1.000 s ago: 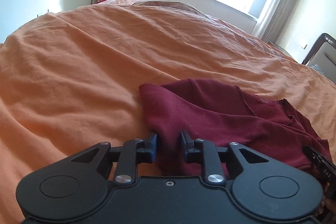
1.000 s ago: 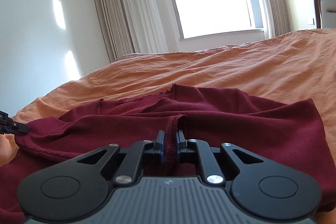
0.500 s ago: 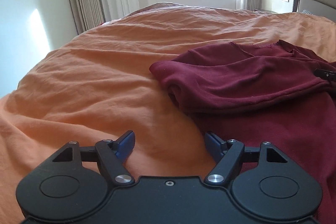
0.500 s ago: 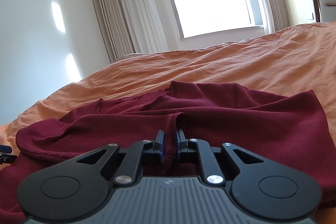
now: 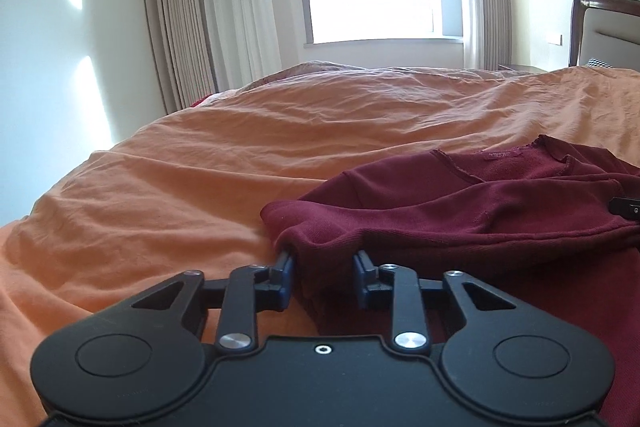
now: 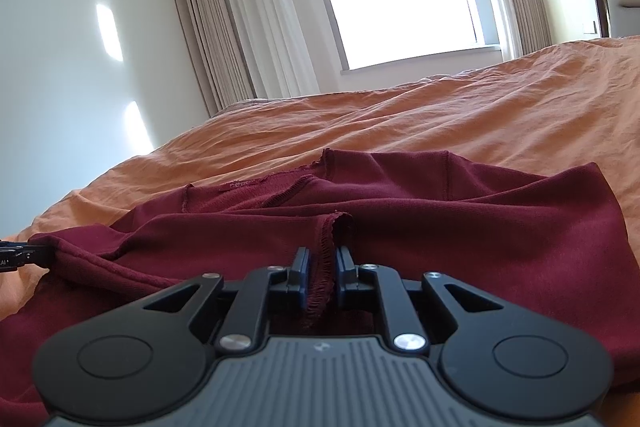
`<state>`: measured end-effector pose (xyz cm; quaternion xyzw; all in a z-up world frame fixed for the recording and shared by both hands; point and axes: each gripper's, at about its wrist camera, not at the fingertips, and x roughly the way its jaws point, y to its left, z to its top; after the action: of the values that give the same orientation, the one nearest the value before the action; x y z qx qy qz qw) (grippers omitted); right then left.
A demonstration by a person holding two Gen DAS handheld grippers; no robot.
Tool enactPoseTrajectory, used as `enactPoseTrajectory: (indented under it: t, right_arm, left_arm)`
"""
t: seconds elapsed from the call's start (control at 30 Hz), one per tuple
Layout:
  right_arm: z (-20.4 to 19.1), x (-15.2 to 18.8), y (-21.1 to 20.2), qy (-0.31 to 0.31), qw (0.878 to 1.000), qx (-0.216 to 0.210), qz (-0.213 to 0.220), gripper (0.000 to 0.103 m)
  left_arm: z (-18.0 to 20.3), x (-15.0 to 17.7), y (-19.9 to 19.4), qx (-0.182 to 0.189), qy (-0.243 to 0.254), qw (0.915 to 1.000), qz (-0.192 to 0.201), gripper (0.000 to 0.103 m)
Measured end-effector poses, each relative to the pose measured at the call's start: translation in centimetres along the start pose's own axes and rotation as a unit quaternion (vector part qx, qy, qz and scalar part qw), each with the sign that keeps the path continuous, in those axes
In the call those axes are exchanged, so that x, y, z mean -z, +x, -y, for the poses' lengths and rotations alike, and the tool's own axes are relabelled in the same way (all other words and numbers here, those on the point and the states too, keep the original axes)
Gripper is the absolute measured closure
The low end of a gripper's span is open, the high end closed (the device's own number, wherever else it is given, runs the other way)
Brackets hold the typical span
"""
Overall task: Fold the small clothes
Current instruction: 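Grasp the folded shirt edge with the left tool while the right tool opens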
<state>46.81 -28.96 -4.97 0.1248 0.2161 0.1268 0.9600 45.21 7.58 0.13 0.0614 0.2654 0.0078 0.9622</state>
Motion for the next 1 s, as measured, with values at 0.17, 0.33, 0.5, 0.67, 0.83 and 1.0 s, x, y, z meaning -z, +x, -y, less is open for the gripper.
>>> enactPoseTrajectory:
  t: [0.17, 0.33, 0.5, 0.67, 0.83, 1.0]
  right_arm:
    - [0.1, 0.1, -0.2, -0.002, 1.0, -0.006, 0.003, 0.087]
    - [-0.7, 0.1, -0.2, -0.024, 1.0, -0.012, -0.008, 0.086]
    - [-0.5, -0.3, -0.5, -0.019, 0.999, -0.016, -0.023, 0.086]
    - [-0.7, -0.2, -0.8, -0.026, 0.999, -0.016, -0.025, 0.084]
    - [-0.9, 0.0, -1.2, -0.032, 0.999, -0.011, -0.02, 0.07]
    - [-1.1, 0.1, -1.4, -0.038, 0.999, -0.01, -0.013, 0.048]
  left_arm:
    - [-0.9, 0.2, -0.9, -0.005, -0.043, 0.9988, -0.021, 0.09]
    - [-3.9, 1.5, -0.8, 0.007, -0.138, 0.9878, -0.072, 0.09]
    - [-4.9, 2.6, -0.9, 0.038, -0.144, 0.9858, -0.078, 0.089]
    - [-5.1, 3.1, -1.8, 0.037, -0.115, 0.9883, -0.094, 0.089]
    - [-6.6, 3.6, -3.1, 0.046, -0.139, 0.9853, -0.088, 0.079]
    - [-7.0, 1.8, -2.9, 0.056, -0.166, 0.9828, -0.059, 0.041]
